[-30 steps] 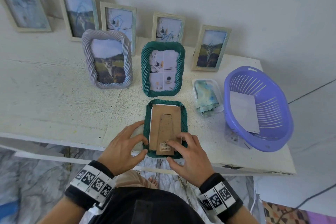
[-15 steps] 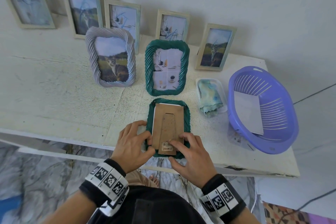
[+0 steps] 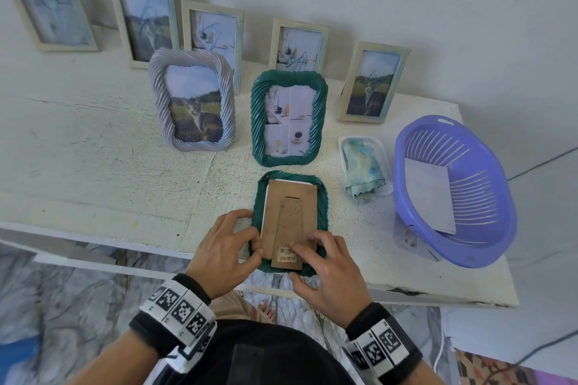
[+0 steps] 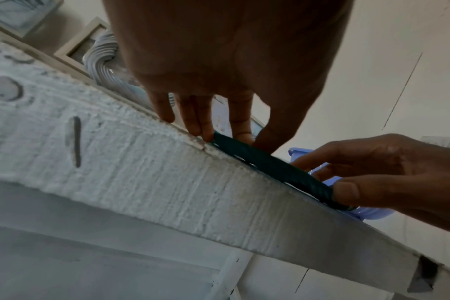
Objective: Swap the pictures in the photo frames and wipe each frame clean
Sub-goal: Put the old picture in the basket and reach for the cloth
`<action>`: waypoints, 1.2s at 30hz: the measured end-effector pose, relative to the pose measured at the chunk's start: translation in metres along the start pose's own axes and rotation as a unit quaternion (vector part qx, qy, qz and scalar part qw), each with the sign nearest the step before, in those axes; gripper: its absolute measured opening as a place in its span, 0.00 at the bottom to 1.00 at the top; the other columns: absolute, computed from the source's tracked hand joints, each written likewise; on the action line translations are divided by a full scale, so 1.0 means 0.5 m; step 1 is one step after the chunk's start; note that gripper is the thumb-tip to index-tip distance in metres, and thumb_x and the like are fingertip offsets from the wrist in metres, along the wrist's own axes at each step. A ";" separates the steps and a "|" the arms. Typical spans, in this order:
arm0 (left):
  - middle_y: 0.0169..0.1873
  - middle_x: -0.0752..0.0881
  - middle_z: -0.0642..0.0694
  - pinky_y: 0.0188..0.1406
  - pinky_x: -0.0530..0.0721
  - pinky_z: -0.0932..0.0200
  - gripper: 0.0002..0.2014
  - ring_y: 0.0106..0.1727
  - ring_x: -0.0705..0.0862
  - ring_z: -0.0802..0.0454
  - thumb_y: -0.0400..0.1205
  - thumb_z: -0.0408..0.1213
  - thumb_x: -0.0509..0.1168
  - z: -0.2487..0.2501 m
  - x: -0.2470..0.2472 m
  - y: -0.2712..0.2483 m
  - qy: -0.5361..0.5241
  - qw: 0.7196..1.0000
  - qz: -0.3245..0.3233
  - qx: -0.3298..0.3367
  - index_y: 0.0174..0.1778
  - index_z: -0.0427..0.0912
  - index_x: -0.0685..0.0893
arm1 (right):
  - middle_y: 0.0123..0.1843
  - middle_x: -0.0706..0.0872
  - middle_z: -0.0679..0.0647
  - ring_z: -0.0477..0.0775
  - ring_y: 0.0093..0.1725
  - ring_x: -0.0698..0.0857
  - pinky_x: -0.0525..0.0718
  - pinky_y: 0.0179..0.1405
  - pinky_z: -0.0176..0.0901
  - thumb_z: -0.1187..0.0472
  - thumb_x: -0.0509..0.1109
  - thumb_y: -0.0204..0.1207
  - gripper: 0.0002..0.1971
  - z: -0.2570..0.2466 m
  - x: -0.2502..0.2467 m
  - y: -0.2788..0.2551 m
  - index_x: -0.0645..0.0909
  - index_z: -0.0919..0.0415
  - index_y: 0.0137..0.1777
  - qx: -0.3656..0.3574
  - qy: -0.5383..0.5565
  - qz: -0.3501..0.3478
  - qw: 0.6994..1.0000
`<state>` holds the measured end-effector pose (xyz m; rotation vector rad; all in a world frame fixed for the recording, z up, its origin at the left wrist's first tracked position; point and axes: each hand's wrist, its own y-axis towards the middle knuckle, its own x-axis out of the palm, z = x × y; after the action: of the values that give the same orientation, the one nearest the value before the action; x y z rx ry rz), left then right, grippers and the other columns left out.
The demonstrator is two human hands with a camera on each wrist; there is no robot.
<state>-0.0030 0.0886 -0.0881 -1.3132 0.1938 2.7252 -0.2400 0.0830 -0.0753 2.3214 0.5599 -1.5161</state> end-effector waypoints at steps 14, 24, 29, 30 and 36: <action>0.72 0.72 0.57 0.57 0.74 0.61 0.08 0.73 0.68 0.59 0.71 0.52 0.69 -0.010 -0.006 -0.006 -0.046 0.998 -0.036 -0.022 0.40 0.53 0.82 | 0.62 0.76 0.52 0.54 0.58 0.76 0.84 0.51 0.38 0.42 0.69 0.72 0.22 -0.003 0.003 -0.002 0.82 0.48 0.64 0.004 -0.007 0.002 1.000; 0.71 0.73 0.60 0.66 0.68 0.63 0.13 0.72 0.69 0.62 0.69 0.58 0.64 -0.029 -0.001 -0.006 -0.110 0.993 -0.030 -0.018 0.35 0.54 0.87 | 0.62 0.76 0.52 0.54 0.58 0.76 0.85 0.50 0.39 0.42 0.68 0.73 0.22 -0.003 0.003 -0.002 0.83 0.49 0.65 -0.003 -0.007 0.007 1.000; 0.72 0.72 0.60 0.70 0.64 0.67 0.15 0.73 0.68 0.65 0.71 0.60 0.64 -0.033 -0.003 -0.008 -0.111 0.993 -0.029 -0.006 0.35 0.54 0.88 | 0.61 0.76 0.52 0.54 0.57 0.76 0.84 0.48 0.38 0.42 0.68 0.73 0.22 -0.003 0.001 -0.001 0.83 0.49 0.64 -0.006 -0.003 0.008 1.000; 0.72 0.73 0.60 0.70 0.65 0.65 0.14 0.73 0.68 0.65 0.71 0.60 0.64 -0.033 -0.004 -0.007 -0.106 0.994 -0.029 -0.004 0.35 0.55 0.88 | 0.61 0.76 0.52 0.54 0.57 0.76 0.85 0.48 0.38 0.41 0.68 0.73 0.22 -0.003 0.001 -0.001 0.83 0.49 0.64 -0.005 -0.002 0.007 1.000; 0.70 0.78 0.52 0.66 0.77 0.48 0.13 0.70 0.74 0.54 0.74 0.58 0.64 -0.023 -0.027 0.003 -0.035 0.998 -0.039 0.034 0.35 0.55 0.87 | 0.60 0.76 0.50 0.53 0.55 0.77 0.84 0.50 0.45 0.39 0.68 0.72 0.23 -0.003 -0.014 0.007 0.81 0.46 0.64 -0.015 -0.002 -0.016 1.000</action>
<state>0.0141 0.0845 -0.0845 -1.1803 0.2229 2.6698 -0.2396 0.0798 -0.0678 2.2978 0.6164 -1.5155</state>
